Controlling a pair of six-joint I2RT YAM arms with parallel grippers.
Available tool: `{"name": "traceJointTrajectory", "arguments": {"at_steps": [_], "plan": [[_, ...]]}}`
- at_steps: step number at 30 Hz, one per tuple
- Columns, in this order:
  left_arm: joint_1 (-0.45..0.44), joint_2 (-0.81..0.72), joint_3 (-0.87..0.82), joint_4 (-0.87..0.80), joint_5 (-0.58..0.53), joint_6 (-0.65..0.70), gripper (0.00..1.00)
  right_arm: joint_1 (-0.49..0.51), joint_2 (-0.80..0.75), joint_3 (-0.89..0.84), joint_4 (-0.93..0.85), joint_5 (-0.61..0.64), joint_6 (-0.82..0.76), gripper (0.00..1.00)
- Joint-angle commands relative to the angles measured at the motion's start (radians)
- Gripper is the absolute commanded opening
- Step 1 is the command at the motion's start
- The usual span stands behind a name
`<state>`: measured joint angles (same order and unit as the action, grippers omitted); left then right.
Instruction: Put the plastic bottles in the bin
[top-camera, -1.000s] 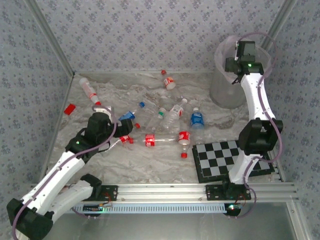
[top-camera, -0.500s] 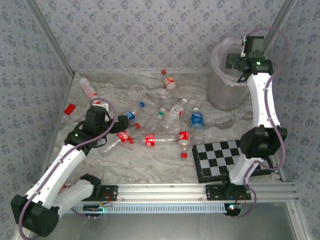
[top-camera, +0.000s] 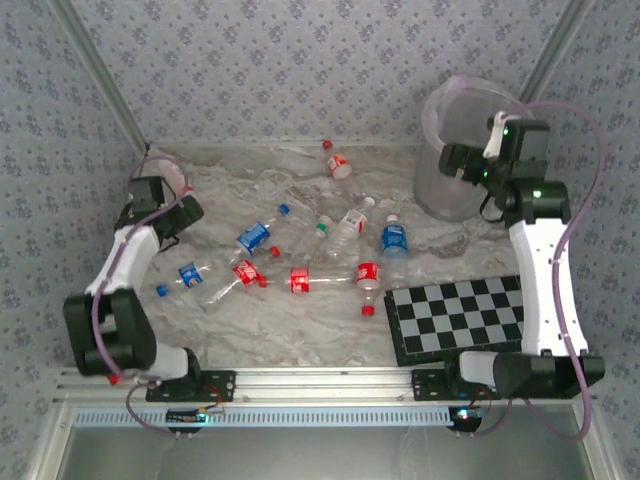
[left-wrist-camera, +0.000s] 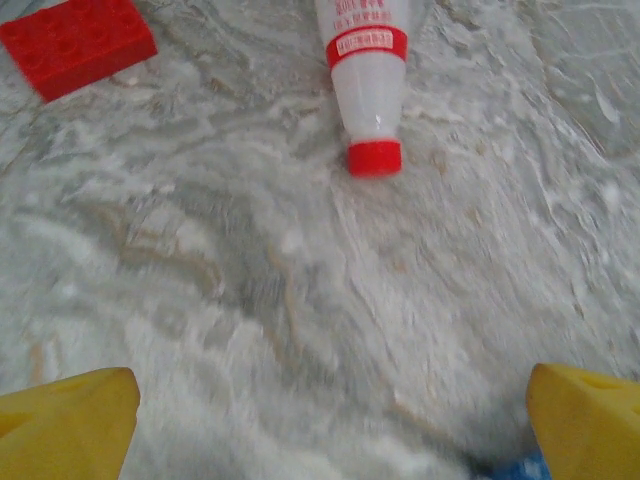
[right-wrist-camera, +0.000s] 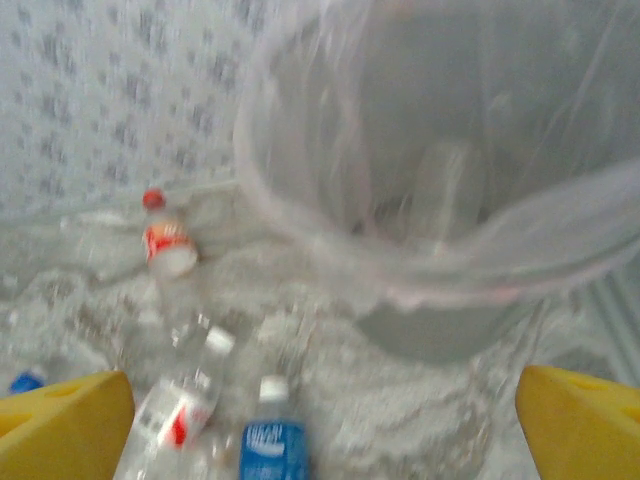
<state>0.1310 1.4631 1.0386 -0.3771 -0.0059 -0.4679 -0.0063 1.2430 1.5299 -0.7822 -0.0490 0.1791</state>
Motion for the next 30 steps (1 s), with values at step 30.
{"name": "traceJointTrajectory", "arguments": {"at_steps": [30], "plan": [[0.012,0.715,0.588,-0.03,0.037,-0.058,0.69,0.075,-0.308,-0.567,-0.051,-0.257,0.074,0.97]]}}
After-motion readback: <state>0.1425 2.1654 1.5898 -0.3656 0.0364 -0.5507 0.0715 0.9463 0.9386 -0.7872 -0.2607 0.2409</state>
